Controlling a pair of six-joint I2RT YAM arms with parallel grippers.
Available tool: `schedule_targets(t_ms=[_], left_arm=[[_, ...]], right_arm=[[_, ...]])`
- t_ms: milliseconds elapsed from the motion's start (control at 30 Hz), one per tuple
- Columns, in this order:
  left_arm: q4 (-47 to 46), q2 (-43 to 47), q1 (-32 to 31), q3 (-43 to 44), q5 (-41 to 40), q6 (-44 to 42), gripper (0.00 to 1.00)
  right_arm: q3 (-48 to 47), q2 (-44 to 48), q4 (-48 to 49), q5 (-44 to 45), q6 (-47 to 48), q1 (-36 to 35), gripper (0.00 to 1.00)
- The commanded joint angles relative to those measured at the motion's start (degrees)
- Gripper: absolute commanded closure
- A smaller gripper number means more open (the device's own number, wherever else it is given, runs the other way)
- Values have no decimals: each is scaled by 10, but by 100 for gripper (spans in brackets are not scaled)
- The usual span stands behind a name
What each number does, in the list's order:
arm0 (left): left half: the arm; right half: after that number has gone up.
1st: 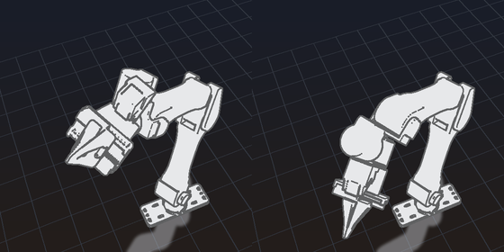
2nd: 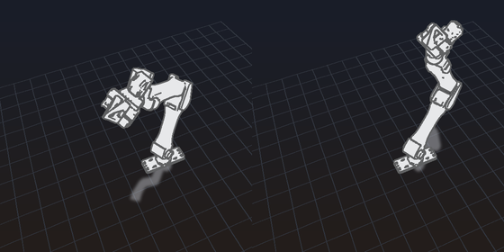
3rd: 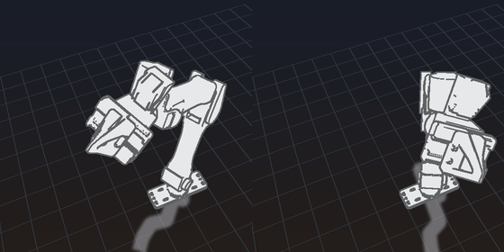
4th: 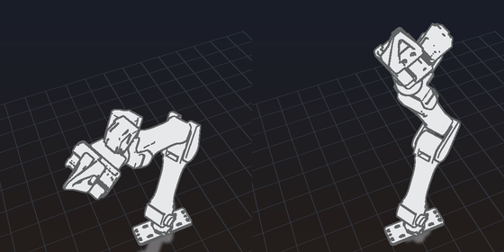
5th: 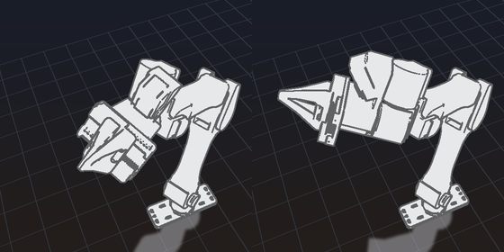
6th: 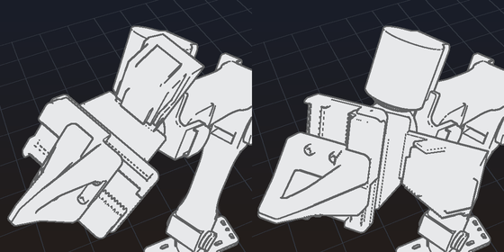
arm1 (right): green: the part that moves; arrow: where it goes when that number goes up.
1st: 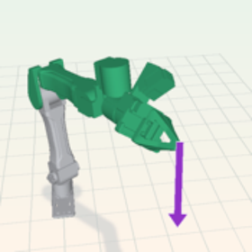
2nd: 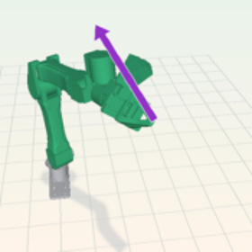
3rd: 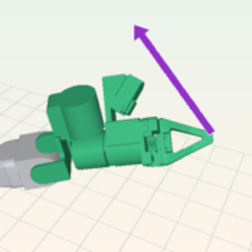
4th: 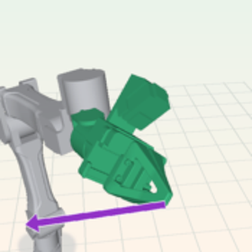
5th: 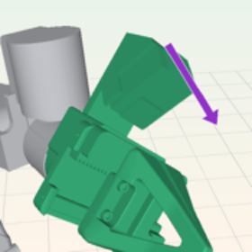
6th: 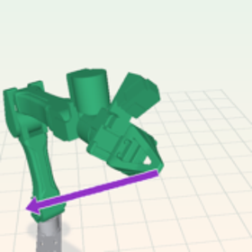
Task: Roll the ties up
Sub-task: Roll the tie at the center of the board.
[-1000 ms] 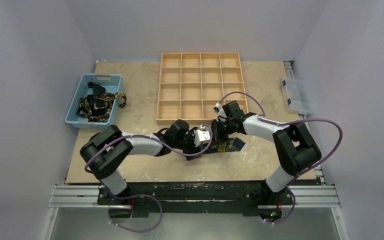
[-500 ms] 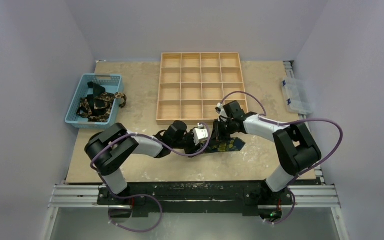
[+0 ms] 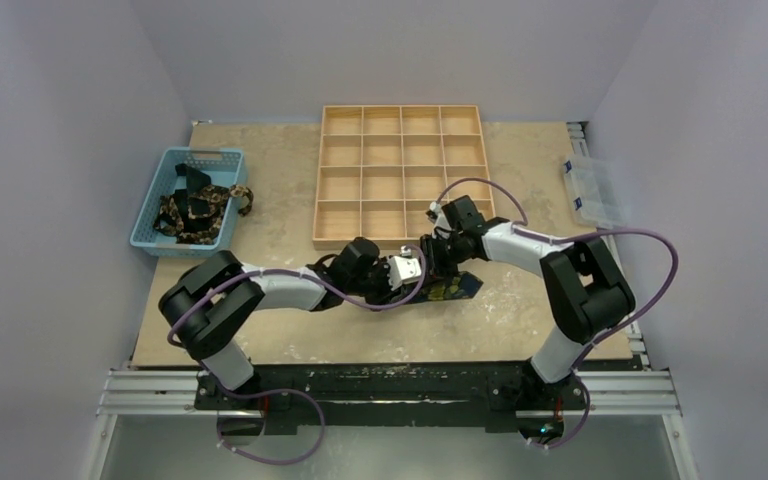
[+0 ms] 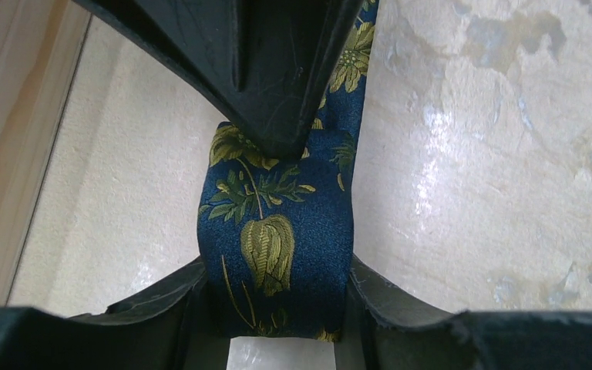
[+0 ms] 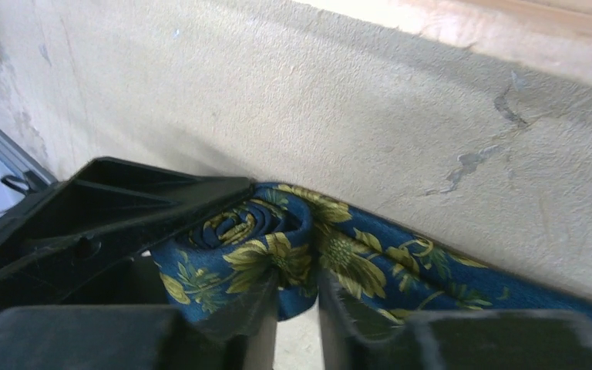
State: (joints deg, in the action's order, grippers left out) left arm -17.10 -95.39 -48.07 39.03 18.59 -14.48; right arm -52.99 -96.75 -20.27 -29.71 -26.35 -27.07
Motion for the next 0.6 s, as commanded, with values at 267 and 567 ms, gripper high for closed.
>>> schedule_targets(t_ms=[267, 567], left_arm=[[208, -14, -6, 70, -5, -64, 96], [203, -28, -5, 77, 6, -56, 92]], right_arm=[[-14, 97, 4, -74, -50, 10, 48], [22, 44, 81, -109, -82, 7, 51]])
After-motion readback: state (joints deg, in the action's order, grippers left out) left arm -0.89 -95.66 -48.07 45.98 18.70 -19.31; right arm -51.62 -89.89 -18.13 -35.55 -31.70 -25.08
